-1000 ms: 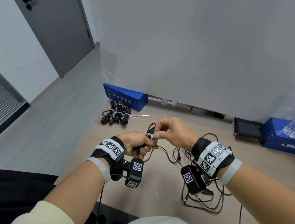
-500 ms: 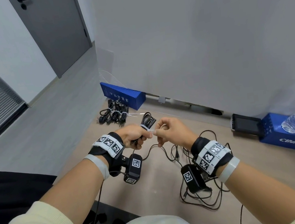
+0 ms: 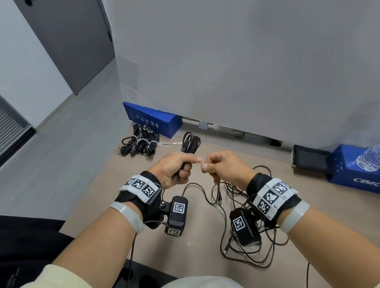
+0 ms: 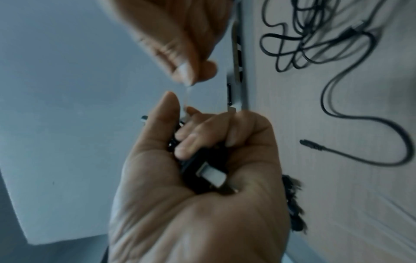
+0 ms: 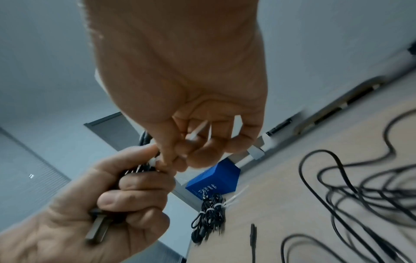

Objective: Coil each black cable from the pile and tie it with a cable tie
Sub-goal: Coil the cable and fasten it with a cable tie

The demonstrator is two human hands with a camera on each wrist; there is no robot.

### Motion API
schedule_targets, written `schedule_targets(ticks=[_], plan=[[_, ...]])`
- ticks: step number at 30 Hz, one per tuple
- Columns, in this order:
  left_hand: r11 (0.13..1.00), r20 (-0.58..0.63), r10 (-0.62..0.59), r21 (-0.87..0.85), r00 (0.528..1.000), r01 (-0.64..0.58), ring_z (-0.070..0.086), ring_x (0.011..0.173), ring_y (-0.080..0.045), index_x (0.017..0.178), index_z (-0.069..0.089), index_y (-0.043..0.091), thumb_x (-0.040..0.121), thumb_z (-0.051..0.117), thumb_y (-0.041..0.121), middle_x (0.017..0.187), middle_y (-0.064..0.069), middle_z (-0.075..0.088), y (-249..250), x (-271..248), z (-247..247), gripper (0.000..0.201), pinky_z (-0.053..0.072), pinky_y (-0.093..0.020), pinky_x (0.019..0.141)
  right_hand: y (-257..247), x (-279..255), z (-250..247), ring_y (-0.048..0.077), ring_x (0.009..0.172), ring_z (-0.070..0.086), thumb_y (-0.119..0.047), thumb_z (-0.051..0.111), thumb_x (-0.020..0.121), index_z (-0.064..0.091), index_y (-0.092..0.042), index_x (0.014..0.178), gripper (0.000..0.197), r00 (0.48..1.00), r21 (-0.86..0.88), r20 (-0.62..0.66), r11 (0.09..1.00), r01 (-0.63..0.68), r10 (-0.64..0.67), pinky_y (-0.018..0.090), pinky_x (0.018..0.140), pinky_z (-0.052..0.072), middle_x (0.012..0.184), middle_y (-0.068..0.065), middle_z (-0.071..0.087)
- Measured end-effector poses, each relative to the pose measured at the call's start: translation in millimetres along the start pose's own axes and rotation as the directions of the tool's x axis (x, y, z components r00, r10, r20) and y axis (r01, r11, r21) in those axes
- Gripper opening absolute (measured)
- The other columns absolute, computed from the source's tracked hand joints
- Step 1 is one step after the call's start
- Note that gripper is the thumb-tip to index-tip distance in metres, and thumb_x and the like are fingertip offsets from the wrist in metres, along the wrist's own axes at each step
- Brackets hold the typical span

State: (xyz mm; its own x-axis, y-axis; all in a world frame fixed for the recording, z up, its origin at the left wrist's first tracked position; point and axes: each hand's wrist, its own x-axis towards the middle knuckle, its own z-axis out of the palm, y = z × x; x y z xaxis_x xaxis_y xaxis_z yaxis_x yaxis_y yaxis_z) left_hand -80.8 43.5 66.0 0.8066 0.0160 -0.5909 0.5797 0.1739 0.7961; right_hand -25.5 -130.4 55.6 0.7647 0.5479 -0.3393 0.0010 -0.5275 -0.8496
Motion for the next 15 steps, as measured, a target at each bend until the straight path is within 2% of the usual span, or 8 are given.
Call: schedule_targets(ticks=[3,6,8,11,13,15], plan=[[0.999,0.002,0.011,-0.048,1.0,-0.01,0.029,0.039,-0.008,0.069,0.048,0.019,0.09,0.063,0.009,0.054,0.002,0.04,-0.1,-0.9,8.4,0.027,0.023,-0.02,0.043,10.4,1.8,-14.3,0.015,0.048,0.044,-0.013,0.065,0.096,0.063,-0.011,0.07,0.026,0.998,0.056,0.024,0.997,-0.053,0.051,0.023,0.049,0.042,0.054,0.0,0.048],[0.995,-0.024,0.032,-0.092,0.999,-0.034,0.03,0.04,-0.008,0.069,0.045,0.019,0.091,0.06,0.009,0.053,0.002,0.041,-9.7,2.8,16.5,0.028,0.024,-0.019,0.042,16.7,9.7,-21.9,0.012,0.047,0.045,-0.012,0.064,0.096,0.064,-0.01,0.074,0.023,0.997,0.002,0.057,0.999,-0.051,0.051,0.019,0.048,0.041,0.056,0.001,0.05],[0.997,-0.063,0.073,-0.002,0.995,-0.073,0.036,0.043,-0.01,0.071,0.047,0.019,0.091,0.064,0.014,0.055,0.001,0.047,-18.5,5.8,15.9,0.027,0.029,-0.02,0.044,23.7,13.5,-19.7,0.011,0.051,0.051,-0.013,0.063,0.097,0.065,-0.009,0.078,0.02,0.992,-0.025,0.111,0.998,-0.062,0.065,0.018,0.056,0.046,0.057,0.0,0.056],[0.966,-0.084,0.113,0.241,0.99,-0.09,0.049,0.056,-0.014,0.076,0.055,0.018,0.096,0.064,0.032,0.065,-0.001,0.059,-27.8,11.4,6.9,0.026,0.032,-0.024,0.051,36.3,20.4,-11.6,0.013,0.063,0.064,-0.018,0.064,0.097,0.07,-0.013,0.08,0.018,0.978,-0.078,0.191,0.994,-0.073,0.087,0.032,0.079,0.055,0.064,0.0,0.068],[0.941,-0.081,0.105,0.33,0.991,-0.072,0.052,0.064,-0.015,0.076,0.057,0.018,0.1,0.057,0.038,0.069,0.0,0.061,-31.0,18.8,-1.1,0.03,0.034,-0.024,0.055,35.8,28.5,-2.8,0.011,0.065,0.067,-0.023,0.064,0.097,0.072,-0.015,0.083,0.018,0.976,-0.121,0.2,0.991,-0.057,0.08,0.034,0.083,0.056,0.066,-0.001,0.072],[0.916,-0.06,0.095,0.395,0.994,-0.063,0.051,0.063,-0.011,0.079,0.059,0.018,0.101,0.054,0.038,0.07,0.001,0.06,-32.6,24.4,-5.5,0.03,0.037,-0.022,0.055,30.3,37.1,7.5,0.009,0.063,0.067,-0.024,0.063,0.097,0.072,-0.015,0.084,0.018,0.983,-0.124,0.176,0.992,-0.037,0.058,0.035,0.082,0.056,0.065,-0.001,0.072]])
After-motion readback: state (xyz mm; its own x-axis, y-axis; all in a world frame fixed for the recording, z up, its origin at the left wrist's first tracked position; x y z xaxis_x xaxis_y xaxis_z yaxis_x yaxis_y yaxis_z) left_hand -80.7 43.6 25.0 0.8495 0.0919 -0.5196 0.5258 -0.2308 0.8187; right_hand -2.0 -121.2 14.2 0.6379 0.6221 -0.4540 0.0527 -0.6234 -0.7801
